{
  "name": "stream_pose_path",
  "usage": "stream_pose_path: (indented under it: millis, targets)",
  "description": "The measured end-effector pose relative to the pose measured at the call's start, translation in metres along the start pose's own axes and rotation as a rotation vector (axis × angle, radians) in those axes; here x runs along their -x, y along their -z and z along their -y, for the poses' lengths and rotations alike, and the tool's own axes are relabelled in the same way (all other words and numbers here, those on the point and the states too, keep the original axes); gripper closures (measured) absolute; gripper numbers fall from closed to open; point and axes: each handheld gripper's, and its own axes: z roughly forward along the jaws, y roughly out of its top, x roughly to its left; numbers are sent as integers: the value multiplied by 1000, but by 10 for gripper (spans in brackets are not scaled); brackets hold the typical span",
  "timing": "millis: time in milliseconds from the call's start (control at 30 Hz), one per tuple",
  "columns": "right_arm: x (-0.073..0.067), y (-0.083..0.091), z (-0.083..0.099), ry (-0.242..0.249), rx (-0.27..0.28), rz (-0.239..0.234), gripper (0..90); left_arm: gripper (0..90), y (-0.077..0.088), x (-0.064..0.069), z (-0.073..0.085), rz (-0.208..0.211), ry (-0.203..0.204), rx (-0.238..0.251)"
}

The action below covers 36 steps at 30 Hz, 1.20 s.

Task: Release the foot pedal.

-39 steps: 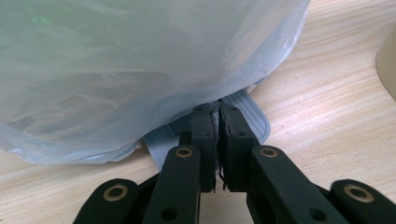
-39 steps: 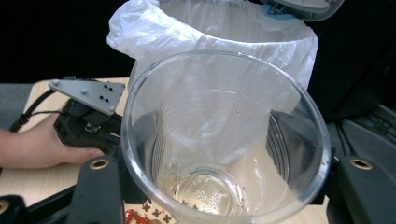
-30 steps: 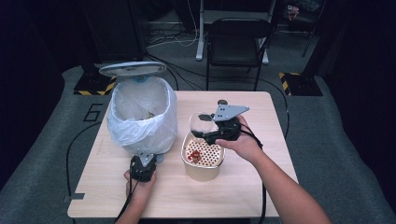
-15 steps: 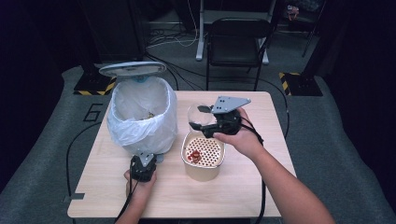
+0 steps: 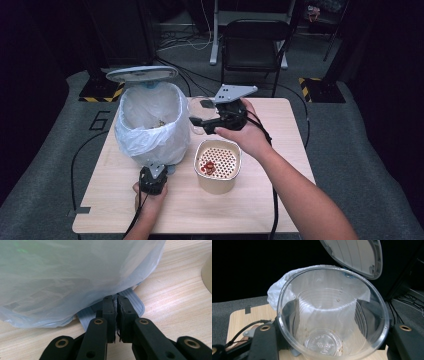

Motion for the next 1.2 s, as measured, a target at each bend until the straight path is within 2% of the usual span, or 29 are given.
stream_pose_path:
  millis: [467, 600, 933, 1200]
  targets:
    - [0, -36, -36, -25, -21, 16, 364, 850, 0, 0, 0, 4, 0, -6]
    - [0, -48, -43, -19, -37, 20, 362, 850, 0, 0, 0, 5, 1, -6]
    - [1, -72, -47, -43, -44, 16, 359, 850, 0, 0, 0, 6, 2, -5]
    - [-1, -90, -48, -35, -48, 6, 354, 850, 0, 0, 0, 6, 3, -5]
